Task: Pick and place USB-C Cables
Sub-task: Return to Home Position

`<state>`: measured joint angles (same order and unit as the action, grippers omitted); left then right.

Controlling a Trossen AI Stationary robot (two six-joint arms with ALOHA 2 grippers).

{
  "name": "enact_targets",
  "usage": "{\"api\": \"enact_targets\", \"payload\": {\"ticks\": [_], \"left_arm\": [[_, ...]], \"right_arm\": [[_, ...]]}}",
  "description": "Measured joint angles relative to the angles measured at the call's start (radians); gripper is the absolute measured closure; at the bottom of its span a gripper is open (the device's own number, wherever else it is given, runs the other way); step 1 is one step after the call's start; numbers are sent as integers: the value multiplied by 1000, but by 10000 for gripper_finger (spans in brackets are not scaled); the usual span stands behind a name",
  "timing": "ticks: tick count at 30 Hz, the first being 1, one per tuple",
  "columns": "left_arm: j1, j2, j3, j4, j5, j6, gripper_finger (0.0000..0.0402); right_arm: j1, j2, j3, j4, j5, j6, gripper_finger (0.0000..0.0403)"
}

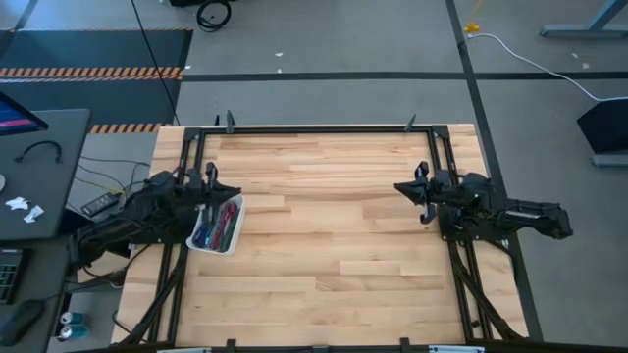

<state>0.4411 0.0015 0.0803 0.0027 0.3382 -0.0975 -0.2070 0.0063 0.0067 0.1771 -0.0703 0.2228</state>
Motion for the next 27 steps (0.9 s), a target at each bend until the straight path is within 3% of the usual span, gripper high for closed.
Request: {"api": "enact_targets", "payload": {"ticks": [7,14,18,23,27], "left_arm": [[-27,3,-57,49,-97,-22,401],[-105,3,-72,83,-173,-23,401],[-166,4,-72,93,-234,-26,401],[-238,4,-72,99,-284,-22,400],[-267,4,-72,98,-284,-25,400]], "right_arm": [[16,0,0,30,7,59,402],[89,23,0,-6,217,47,402],[144,43,0,-64,279,36,402],[194,41,0,-128,280,-106,402],[193,40,0,-125,254,-94,400]]}}
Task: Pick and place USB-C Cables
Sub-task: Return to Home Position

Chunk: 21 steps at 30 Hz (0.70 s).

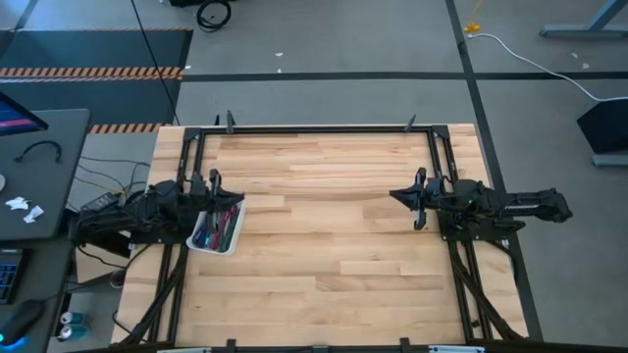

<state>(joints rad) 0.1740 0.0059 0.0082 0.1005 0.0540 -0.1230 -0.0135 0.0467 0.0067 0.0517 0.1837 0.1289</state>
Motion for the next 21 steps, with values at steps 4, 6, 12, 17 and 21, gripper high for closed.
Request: {"api": "enact_targets", "payload": {"ticks": [4,6,12,17,21], "left_arm": [[-21,1,0,-36,2,-22,393],[-22,0,0,-27,2,-27,386],[-21,0,0,-31,2,-24,368],[-21,0,-1,-30,2,-23,370],[-21,0,-1,-31,2,-24,378]], "right_arm": [[0,5,0,-6,-3,33,387],[0,6,0,-1,-2,29,382],[0,6,0,0,-2,28,381],[0,6,0,0,-2,28,381],[0,6,0,0,-2,28,380]]}}
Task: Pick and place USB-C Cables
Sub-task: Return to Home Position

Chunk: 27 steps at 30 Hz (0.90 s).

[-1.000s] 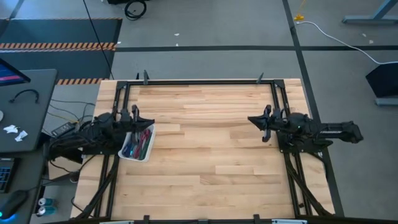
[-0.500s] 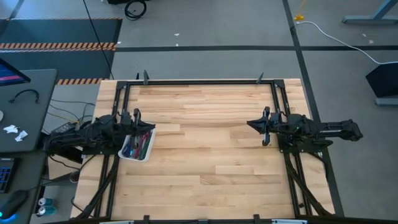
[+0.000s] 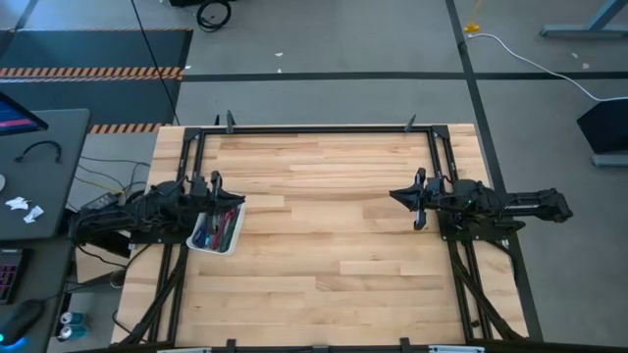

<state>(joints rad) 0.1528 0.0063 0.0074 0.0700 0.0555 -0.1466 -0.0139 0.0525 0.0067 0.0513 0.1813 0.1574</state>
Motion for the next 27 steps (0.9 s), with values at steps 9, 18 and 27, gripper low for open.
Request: {"api": "enact_targets", "payload": {"ticks": [9,18,27], "left_arm": [[-85,-5,0,-34,-80,-21,375],[-156,-5,0,-47,-79,186,368],[-168,0,-1,28,-71,159,378]], "right_arm": [[0,0,0,1,0,-1,380],[0,0,0,7,0,0,380],[0,0,0,7,0,0,380]]}}
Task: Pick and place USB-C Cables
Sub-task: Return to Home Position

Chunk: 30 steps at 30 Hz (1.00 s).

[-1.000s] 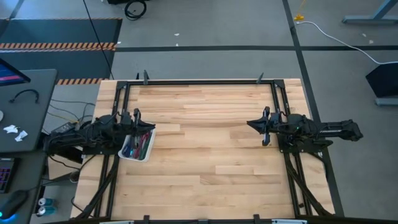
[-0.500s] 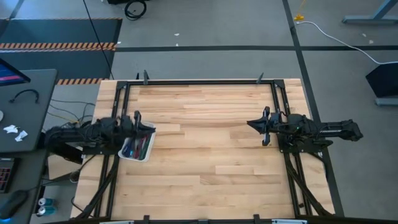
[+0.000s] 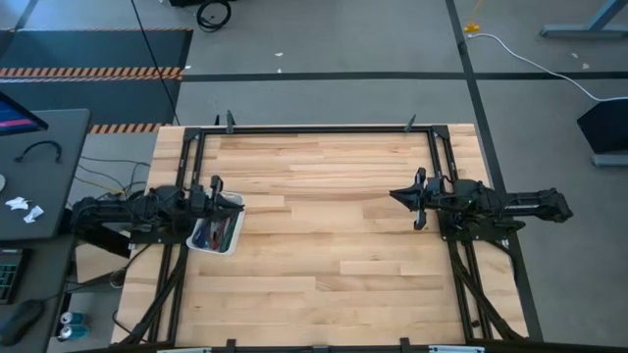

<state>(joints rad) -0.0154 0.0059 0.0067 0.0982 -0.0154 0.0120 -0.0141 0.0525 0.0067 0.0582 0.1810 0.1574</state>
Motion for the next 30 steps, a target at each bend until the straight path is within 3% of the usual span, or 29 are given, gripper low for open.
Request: {"api": "enact_targets", "payload": {"ticks": [30], "left_arm": [[0,0,0,8,1,0,366]], "right_arm": [[0,0,0,0,0,0,380]]}}
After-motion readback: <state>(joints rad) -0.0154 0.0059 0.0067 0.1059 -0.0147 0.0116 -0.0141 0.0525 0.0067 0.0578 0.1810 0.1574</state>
